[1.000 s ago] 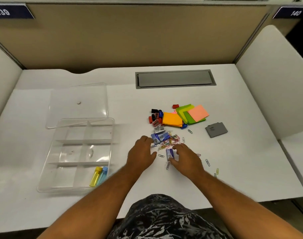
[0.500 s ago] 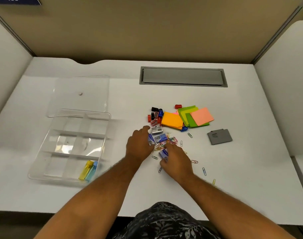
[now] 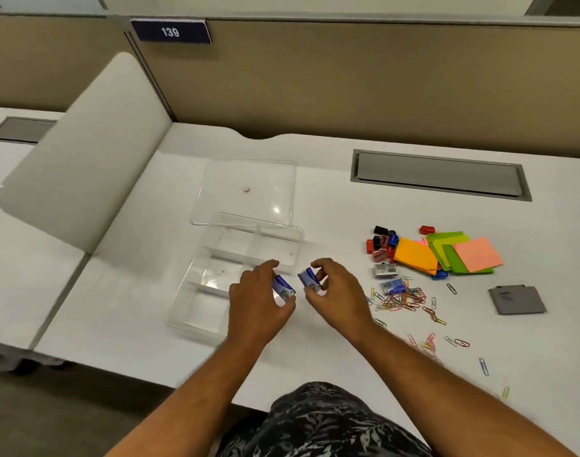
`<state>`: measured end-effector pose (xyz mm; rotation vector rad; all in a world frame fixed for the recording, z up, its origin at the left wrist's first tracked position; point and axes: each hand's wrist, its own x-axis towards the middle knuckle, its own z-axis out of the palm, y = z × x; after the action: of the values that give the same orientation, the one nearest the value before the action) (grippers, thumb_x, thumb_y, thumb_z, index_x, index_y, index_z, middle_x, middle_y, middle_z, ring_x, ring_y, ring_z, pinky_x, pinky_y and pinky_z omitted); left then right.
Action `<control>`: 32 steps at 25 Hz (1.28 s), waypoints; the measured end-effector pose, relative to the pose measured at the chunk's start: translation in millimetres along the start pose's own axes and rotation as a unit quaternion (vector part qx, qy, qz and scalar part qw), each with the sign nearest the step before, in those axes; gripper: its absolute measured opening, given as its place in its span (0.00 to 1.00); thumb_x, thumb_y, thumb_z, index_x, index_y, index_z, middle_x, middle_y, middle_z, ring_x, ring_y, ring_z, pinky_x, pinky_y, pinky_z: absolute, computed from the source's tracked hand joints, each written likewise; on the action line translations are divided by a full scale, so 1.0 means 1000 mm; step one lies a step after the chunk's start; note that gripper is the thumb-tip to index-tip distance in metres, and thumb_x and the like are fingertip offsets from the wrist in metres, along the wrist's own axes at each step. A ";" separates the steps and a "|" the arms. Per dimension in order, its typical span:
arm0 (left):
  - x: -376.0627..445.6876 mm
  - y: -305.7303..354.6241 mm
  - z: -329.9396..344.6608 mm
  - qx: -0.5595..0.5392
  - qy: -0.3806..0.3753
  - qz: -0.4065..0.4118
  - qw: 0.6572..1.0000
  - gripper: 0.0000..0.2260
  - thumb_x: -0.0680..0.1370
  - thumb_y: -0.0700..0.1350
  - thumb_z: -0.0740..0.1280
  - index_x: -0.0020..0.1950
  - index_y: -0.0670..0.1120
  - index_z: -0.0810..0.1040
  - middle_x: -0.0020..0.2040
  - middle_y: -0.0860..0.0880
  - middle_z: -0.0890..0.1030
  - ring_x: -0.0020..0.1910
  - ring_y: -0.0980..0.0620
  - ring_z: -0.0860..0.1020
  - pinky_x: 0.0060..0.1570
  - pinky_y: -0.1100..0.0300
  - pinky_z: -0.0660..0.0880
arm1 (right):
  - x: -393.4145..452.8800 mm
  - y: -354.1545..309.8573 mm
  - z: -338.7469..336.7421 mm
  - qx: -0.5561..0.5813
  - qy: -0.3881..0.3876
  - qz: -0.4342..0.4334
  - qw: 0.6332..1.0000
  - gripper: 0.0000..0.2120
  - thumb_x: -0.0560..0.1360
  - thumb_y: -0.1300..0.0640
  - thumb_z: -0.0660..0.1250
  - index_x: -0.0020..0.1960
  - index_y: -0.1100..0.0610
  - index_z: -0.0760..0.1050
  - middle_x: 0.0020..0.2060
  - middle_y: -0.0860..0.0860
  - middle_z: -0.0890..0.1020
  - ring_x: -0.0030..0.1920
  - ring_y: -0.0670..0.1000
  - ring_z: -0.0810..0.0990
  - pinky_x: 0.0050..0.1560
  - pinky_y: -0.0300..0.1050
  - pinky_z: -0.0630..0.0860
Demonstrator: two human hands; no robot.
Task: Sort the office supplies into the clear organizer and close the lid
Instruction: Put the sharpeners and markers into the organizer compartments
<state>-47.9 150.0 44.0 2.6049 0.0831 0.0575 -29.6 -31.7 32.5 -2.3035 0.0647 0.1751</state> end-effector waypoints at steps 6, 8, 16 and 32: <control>0.036 -0.064 -0.017 0.045 -0.044 -0.022 0.998 0.35 0.70 0.67 0.69 0.72 0.55 0.67 0.55 0.57 0.81 0.58 0.52 0.77 0.59 0.50 0.70 | 0.039 -0.043 0.054 -0.104 -0.045 -0.053 0.992 0.11 0.75 0.51 0.72 0.57 0.48 0.82 0.51 0.46 0.84 0.51 0.50 0.80 0.51 0.49 0.81; 0.044 -0.073 -0.014 0.059 -0.061 -0.012 0.996 0.35 0.69 0.70 0.67 0.72 0.55 0.67 0.54 0.56 0.82 0.56 0.52 0.77 0.56 0.50 0.71 | 0.048 -0.045 0.064 -0.143 -0.070 -0.051 0.986 0.10 0.74 0.53 0.72 0.56 0.48 0.83 0.49 0.47 0.84 0.50 0.51 0.80 0.49 0.51 0.81; 0.053 -0.083 -0.005 0.070 -0.110 0.015 0.991 0.37 0.68 0.73 0.66 0.72 0.56 0.68 0.55 0.56 0.82 0.58 0.52 0.77 0.58 0.50 0.69 | 0.062 -0.039 0.073 -0.264 -0.077 -0.081 0.958 0.11 0.78 0.47 0.70 0.55 0.50 0.84 0.48 0.49 0.85 0.50 0.54 0.79 0.48 0.51 0.80; 0.066 0.050 0.069 0.022 -0.156 0.194 0.968 0.25 0.75 0.59 0.70 0.69 0.54 0.71 0.62 0.55 0.78 0.63 0.50 0.73 0.59 0.52 0.70 | 0.000 0.089 -0.047 -0.128 0.126 0.175 0.968 0.20 0.74 0.51 0.77 0.64 0.52 0.79 0.60 0.51 0.81 0.61 0.54 0.78 0.59 0.50 0.77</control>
<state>24.8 76.5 12.5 2.6016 -0.5431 -0.2186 -33.8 -126.4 -0.7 -2.5446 0.6149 0.0703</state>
